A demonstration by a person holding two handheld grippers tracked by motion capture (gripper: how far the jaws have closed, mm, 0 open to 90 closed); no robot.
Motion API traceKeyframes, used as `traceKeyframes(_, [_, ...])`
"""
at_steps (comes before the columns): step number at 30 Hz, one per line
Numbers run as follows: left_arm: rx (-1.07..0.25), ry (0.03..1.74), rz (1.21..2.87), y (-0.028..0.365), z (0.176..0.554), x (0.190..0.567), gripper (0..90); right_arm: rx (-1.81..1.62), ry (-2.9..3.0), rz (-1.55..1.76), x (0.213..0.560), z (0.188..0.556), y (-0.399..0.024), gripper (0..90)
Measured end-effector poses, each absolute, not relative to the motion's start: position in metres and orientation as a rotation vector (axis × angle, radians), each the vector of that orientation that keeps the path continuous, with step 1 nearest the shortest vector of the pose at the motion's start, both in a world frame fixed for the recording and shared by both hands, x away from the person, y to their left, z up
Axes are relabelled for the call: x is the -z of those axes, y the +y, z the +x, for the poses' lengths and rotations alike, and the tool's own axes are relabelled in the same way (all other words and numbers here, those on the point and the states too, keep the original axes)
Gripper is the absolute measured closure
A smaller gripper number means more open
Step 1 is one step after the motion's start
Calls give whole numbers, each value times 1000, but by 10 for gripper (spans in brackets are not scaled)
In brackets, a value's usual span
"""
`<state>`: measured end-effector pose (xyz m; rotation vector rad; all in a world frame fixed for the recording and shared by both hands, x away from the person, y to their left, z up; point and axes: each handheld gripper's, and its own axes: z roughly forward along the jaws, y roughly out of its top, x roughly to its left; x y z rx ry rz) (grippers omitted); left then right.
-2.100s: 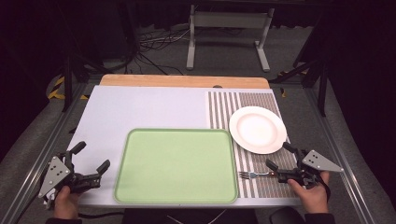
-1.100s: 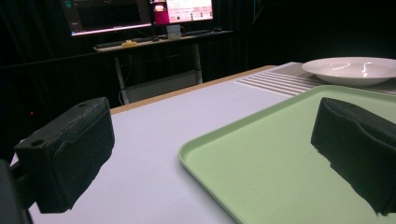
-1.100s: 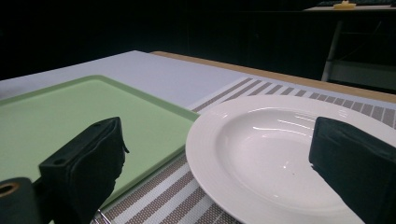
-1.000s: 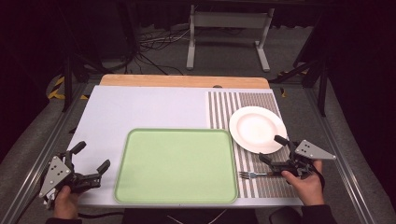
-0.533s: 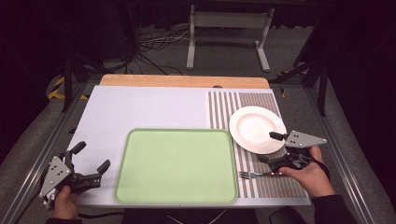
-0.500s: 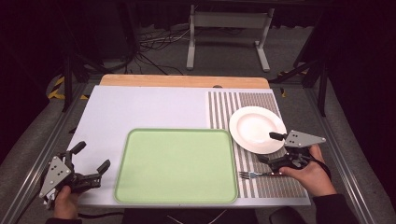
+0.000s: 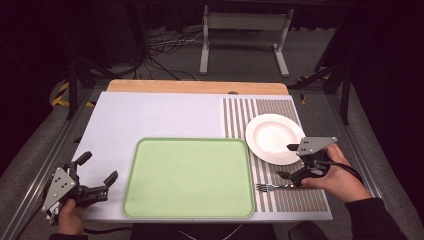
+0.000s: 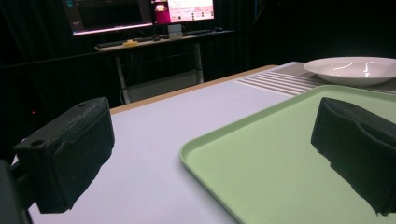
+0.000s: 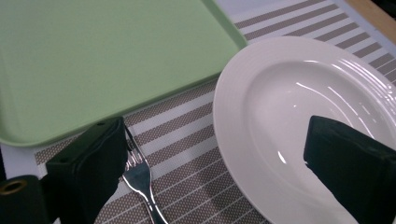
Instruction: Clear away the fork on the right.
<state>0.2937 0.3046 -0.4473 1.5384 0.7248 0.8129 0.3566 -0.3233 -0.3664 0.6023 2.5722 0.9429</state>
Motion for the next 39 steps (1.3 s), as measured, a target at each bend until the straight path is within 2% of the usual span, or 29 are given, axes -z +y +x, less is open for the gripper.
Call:
traceKeyframes(19, [-813, 726, 1539, 305, 293, 447, 0, -685, 2749, 527, 370, 363, -317, 81])
traceKeyframes(29, [-811, 729, 1540, 304, 293, 447, 0, -583, 2890, 343, 381, 366, -312, 233])
traceKeyframes(39, [-816, 729, 1541, 305, 294, 447, 0, -358, 2999, 281, 394, 369, -312, 292])
